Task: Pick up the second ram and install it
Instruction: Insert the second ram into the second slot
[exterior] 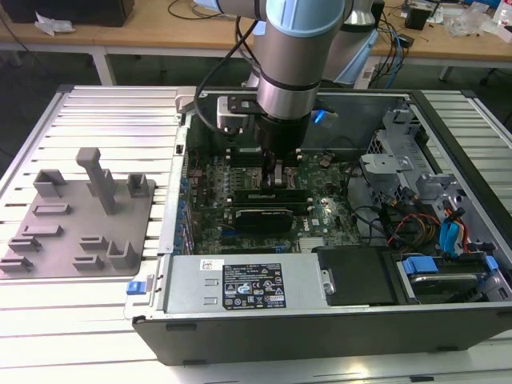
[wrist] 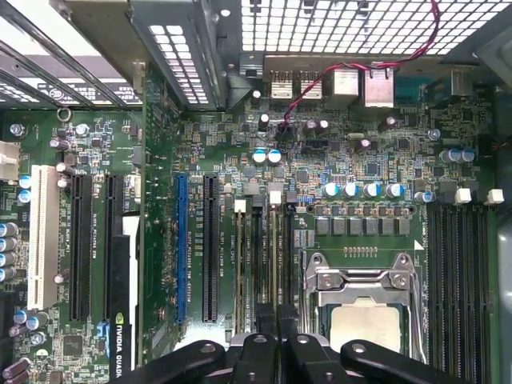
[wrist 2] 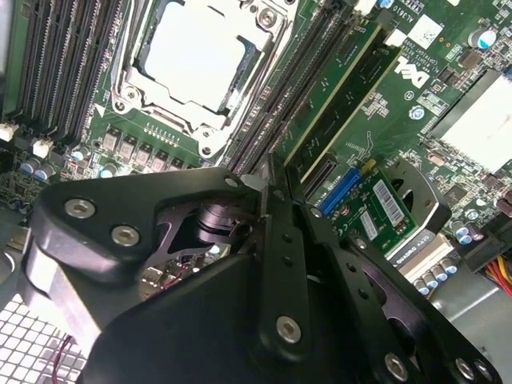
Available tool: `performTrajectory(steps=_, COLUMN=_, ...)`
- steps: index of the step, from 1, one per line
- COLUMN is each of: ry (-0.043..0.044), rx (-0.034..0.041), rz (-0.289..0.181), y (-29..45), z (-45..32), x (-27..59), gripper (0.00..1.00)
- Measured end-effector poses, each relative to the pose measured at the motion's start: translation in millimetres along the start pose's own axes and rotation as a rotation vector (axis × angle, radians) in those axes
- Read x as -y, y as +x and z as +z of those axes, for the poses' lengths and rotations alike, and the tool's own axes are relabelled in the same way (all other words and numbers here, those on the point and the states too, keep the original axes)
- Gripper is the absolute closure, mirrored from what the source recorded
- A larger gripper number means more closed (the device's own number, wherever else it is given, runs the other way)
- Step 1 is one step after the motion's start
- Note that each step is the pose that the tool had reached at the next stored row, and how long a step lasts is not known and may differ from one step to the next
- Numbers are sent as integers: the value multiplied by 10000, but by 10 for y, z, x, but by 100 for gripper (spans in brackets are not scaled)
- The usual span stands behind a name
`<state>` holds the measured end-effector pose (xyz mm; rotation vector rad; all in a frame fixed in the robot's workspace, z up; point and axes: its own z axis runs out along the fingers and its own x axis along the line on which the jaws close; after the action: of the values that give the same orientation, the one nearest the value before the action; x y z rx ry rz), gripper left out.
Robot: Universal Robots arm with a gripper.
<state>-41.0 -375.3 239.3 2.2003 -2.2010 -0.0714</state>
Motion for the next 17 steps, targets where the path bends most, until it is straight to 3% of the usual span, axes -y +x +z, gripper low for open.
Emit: performTrajectory(steps=17, ry=2, rx=22, rz=93, y=-11, z=23, x=3, gripper=91)
